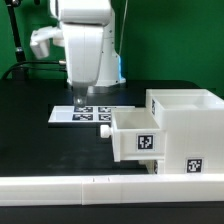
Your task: Assemble drawer
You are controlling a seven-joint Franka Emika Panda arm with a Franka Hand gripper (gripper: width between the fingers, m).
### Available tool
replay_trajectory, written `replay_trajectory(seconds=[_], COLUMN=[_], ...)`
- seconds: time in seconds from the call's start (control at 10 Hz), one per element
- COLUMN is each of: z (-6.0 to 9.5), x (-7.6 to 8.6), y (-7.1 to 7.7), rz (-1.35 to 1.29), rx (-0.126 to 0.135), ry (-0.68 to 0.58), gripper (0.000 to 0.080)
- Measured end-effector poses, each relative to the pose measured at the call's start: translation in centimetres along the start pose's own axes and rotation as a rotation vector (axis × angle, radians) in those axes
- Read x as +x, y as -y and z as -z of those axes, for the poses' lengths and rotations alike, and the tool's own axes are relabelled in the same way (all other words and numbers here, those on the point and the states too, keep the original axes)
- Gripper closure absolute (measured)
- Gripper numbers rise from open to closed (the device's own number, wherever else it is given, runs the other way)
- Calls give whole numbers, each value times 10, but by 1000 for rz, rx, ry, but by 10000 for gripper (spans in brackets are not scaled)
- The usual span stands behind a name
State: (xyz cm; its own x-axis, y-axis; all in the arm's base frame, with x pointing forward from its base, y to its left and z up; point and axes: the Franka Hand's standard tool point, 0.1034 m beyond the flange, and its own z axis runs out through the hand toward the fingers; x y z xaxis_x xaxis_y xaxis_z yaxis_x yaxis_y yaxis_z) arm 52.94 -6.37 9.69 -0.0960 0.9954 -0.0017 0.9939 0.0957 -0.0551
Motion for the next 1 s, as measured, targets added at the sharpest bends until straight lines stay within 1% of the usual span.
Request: replay_trajectory(seconds=[0.1, 0.2, 0.3, 0.5, 0.6, 0.8, 1.0], z=[-4, -6, -12, -23, -28, -32, -32], x=[-4, -7, -8, -8, -7, 13, 29], y=[-6, -13, -16, -15, -16, -19, -22], rz=[0, -21, -35, -72, -75, -122, -187], rx=[16, 18, 22, 47, 53, 70, 83], ry=[-57, -98, -117, -215, -226, -230, -230], gripper=[150, 150, 150, 150, 150, 150, 150])
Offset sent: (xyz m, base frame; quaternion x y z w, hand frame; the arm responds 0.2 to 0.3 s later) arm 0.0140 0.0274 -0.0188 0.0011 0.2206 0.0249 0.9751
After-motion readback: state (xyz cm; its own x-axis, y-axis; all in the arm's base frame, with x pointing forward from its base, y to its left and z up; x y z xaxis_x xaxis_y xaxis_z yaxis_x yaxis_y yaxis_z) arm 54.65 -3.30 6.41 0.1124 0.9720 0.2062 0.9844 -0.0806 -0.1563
